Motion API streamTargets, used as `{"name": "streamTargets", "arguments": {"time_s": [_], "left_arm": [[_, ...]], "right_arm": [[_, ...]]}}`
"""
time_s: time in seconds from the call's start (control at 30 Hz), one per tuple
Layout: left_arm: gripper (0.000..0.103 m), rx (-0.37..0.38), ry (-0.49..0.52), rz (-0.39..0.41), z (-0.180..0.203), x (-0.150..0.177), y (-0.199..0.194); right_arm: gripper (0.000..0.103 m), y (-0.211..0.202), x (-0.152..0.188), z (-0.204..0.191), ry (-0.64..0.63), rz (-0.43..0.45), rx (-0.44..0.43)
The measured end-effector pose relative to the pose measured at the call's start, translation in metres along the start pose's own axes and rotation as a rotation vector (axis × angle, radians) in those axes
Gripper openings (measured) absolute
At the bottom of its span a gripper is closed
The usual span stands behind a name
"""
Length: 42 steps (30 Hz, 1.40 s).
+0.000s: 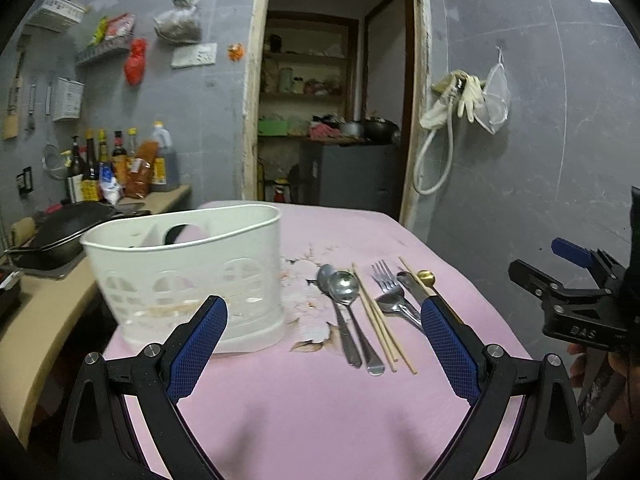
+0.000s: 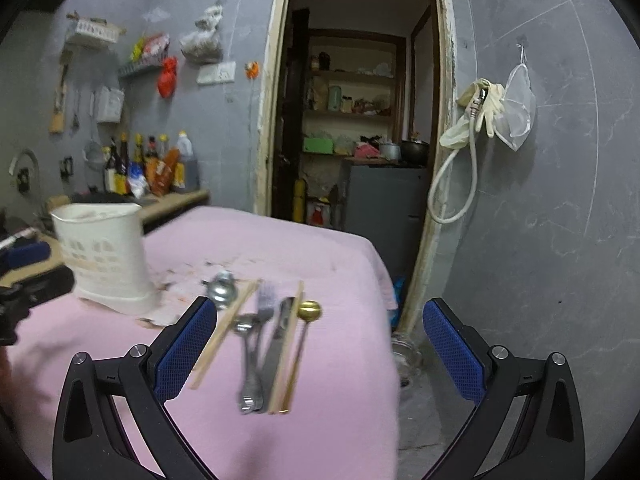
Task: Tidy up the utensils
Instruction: 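Move left tool to a silver spoon while right tool moves to the gold spoon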
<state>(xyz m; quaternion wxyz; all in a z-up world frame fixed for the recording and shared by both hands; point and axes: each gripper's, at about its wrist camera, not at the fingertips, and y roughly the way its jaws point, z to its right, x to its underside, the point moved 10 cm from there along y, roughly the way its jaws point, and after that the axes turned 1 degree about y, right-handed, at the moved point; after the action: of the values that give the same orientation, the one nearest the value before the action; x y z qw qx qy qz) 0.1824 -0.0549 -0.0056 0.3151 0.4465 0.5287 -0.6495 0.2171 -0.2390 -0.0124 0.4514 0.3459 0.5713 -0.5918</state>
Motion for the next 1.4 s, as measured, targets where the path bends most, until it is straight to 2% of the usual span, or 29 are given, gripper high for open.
{"name": "streamTargets", "arguments": {"time_s": [0.27, 0.37, 0.43, 0.57, 0.7, 0.77, 0.87, 1.0, 1.17, 1.23, 1.4], "left_arm": [[0.095, 0.048, 0.068, -0.043, 0.022, -0.013, 0.038], [0.094, 0.068, 0.096, -0.064, 0.033, -0.014, 0.056], [0.092, 0.073, 0.112, -0.080, 0.038, -0.013, 0.067], [0.081, 0.092, 0.112, -0.134, 0.045, -0.009, 0.095], [0.062, 0.103, 0.100, -0.204, 0.044, -0.001, 0.121], [0.055, 0.100, 0.099, -0.235, 0.042, 0.003, 0.133], [0.049, 0.088, 0.087, -0.270, 0.035, 0.007, 0.150], [0.039, 0.084, 0.067, -0.308, 0.027, 0.009, 0.164], [0.037, 0.071, 0.033, -0.354, 0.012, 0.011, 0.182], [0.037, 0.064, 0.020, -0.370, 0.006, 0.012, 0.189], [0.029, 0.062, 0.026, -0.409, 0.000, 0.016, 0.204]], "right_arm": [[0.103, 0.038, 0.008, 0.020, -0.028, -0.115, 0.004], [0.103, 0.053, 0.014, 0.022, -0.030, -0.164, -0.026], [0.103, 0.059, 0.018, 0.023, -0.025, -0.187, -0.051], [0.102, 0.076, 0.026, 0.022, -0.040, -0.231, -0.079], [0.089, 0.095, 0.035, 0.020, -0.051, -0.281, -0.105], [0.077, 0.103, 0.040, 0.018, -0.052, -0.306, -0.122], [0.066, 0.114, 0.046, 0.017, -0.055, -0.340, -0.138], [0.059, 0.123, 0.051, 0.013, -0.054, -0.373, -0.167], [0.049, 0.130, 0.053, 0.008, -0.052, -0.388, -0.199], [0.047, 0.131, 0.052, 0.006, -0.052, -0.387, -0.211], [0.045, 0.135, 0.050, 0.003, -0.062, -0.391, -0.224]]}}
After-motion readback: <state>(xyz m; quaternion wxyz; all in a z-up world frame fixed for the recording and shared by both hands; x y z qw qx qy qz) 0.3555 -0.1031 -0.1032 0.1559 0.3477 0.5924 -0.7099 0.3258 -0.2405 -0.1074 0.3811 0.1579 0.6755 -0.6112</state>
